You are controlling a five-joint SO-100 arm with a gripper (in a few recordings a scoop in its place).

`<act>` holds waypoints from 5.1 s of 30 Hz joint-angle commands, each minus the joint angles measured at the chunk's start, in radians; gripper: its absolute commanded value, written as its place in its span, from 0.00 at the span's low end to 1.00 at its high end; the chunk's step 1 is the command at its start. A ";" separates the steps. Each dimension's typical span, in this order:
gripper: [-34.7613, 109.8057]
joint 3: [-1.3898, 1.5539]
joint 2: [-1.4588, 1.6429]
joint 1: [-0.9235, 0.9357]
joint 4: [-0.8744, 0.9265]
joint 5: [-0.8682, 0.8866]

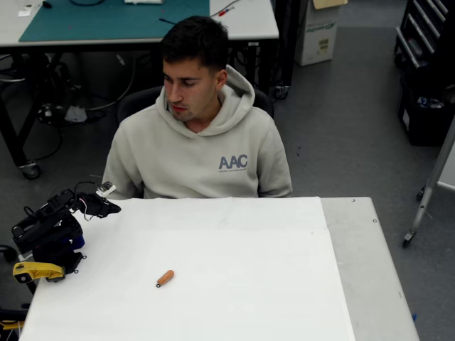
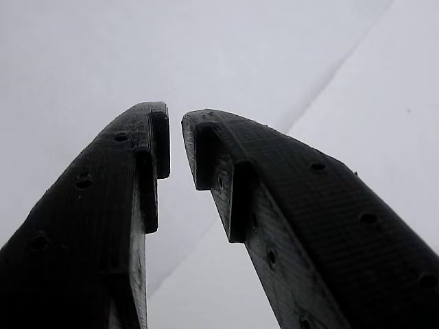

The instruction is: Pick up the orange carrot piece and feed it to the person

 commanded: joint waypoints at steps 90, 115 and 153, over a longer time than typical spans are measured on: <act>0.23 -0.744 -0.735 0.135 -0.005 -0.023; 0.23 -1.213 -1.447 0.584 0.008 -0.330; 0.23 -1.328 -1.683 0.977 -0.005 -0.746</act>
